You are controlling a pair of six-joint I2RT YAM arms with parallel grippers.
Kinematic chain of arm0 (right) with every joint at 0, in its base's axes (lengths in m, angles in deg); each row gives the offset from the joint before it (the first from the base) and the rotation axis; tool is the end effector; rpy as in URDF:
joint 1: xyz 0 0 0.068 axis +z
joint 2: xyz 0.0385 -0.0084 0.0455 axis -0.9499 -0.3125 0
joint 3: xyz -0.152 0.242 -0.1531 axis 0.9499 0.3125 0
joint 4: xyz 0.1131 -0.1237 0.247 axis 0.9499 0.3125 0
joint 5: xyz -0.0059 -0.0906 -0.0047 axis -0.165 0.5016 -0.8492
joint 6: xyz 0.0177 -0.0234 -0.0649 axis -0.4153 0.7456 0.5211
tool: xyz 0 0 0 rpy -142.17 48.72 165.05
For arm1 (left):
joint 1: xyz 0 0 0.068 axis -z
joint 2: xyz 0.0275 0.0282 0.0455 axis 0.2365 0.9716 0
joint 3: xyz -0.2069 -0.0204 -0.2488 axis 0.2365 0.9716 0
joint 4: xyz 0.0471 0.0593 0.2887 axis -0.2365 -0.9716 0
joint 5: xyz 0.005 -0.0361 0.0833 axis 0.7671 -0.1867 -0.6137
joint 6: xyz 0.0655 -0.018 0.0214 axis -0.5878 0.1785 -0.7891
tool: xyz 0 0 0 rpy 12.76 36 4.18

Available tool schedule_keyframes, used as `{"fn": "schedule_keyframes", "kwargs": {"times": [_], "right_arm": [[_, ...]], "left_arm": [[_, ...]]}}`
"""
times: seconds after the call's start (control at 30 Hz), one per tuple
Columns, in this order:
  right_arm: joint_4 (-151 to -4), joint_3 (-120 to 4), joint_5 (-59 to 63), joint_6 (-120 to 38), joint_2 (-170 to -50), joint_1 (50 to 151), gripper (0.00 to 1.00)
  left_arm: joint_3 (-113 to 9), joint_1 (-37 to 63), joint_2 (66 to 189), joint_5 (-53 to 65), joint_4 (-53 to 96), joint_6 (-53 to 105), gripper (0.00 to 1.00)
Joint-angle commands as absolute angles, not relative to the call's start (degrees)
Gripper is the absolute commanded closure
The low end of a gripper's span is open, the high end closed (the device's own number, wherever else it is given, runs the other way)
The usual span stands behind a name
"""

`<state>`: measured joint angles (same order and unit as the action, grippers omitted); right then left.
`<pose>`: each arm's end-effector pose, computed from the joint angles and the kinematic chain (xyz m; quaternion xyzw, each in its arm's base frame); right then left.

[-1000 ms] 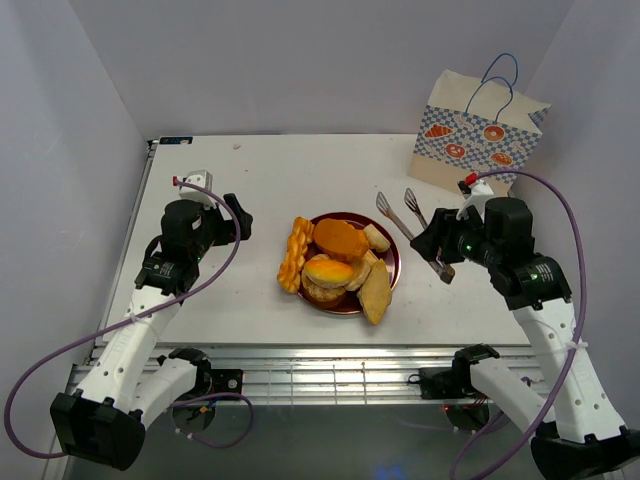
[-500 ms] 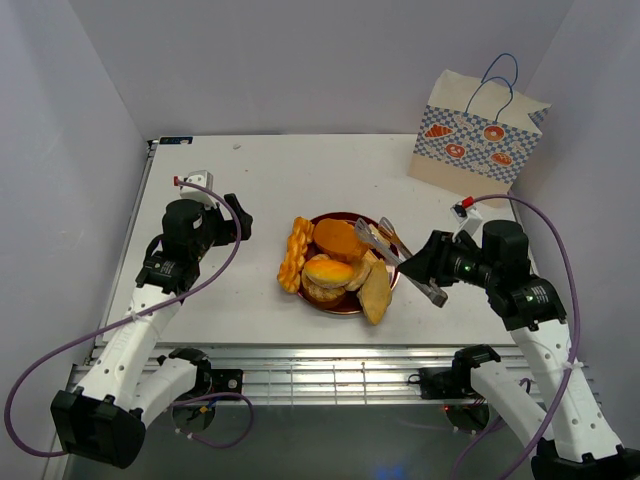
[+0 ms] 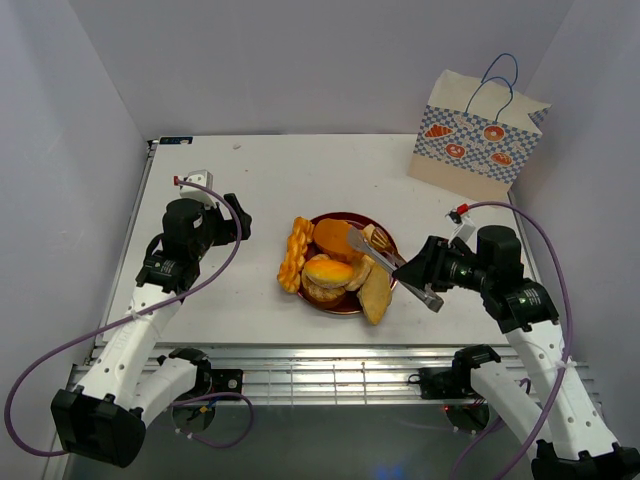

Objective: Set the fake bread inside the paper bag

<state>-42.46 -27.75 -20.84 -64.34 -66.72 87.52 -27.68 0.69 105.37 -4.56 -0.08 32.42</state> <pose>0.1399 0.0701 0.3444 -0.0268 0.8396 0.3988 0.3679 0.2336 -0.0571 0.3419 -0.0391 0.8453 -0.1303 0.5167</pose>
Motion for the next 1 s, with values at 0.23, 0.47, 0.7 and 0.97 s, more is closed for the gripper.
{"fn": "schedule_keyframes", "kwargs": {"times": [0.23,0.47,0.7,0.97], "right_arm": [[-47.4,-25.7,-23.0,-65.9,-67.0,88.4,0.44],[-50.7,-24.4,-24.4,-68.0,-67.7,89.8,0.49],[-51.4,-25.4,-23.8,-68.7,-67.9,90.1,0.63],[-49.6,-29.7,-20.4,-68.0,-69.0,90.2,0.74]], "left_arm": [[-29.8,0.8,105.4,-4.4,-0.5,32.0,0.02],[-29.9,0.8,105.4,-4.3,-0.6,31.9,0.02],[-29.9,0.8,105.3,-3.7,-0.6,32.0,0.02],[-29.9,0.8,105.5,-3.5,-0.6,32.0,0.02]]}}
